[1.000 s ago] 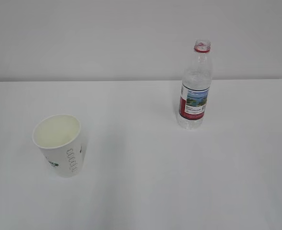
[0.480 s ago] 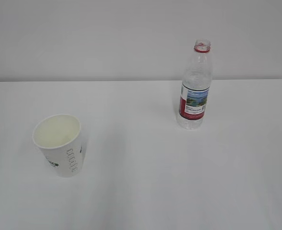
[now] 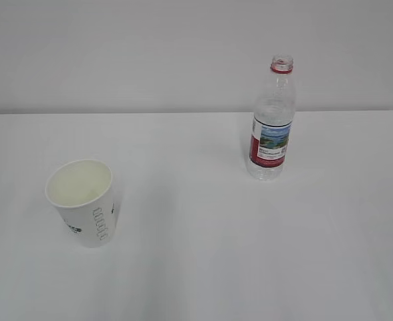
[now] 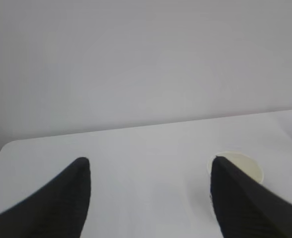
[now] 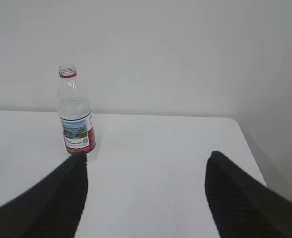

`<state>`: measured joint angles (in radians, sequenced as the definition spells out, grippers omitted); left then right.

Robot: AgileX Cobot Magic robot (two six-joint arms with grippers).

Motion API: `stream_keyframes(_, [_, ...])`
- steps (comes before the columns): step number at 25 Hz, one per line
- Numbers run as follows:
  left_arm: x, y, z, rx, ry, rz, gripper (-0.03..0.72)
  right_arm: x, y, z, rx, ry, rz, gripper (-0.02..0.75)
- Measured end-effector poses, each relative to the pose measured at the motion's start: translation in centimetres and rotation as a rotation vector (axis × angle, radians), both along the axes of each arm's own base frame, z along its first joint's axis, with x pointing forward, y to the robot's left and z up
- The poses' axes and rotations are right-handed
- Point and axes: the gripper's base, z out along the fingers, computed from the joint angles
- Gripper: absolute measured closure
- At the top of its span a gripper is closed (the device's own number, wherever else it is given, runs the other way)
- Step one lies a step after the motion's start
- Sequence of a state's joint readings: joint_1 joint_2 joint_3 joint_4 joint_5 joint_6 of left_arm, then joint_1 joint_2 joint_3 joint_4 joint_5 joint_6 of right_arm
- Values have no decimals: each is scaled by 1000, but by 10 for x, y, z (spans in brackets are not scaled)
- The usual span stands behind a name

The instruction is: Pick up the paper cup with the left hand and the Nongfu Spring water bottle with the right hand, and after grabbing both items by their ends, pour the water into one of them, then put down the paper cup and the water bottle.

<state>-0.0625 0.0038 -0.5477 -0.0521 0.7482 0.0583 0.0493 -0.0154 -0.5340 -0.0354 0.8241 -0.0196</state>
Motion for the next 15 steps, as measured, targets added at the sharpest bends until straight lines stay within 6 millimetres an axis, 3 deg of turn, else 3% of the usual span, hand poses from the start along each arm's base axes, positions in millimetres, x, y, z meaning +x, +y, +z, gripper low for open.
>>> stream_keyframes(10, [2,0,5,-9,-52,0,139,0,0,0,-22,-4,4,182])
stream_keyframes(15, [19,-1,8,-7,0,2,140,7,1,6,-60,-35,12,182])
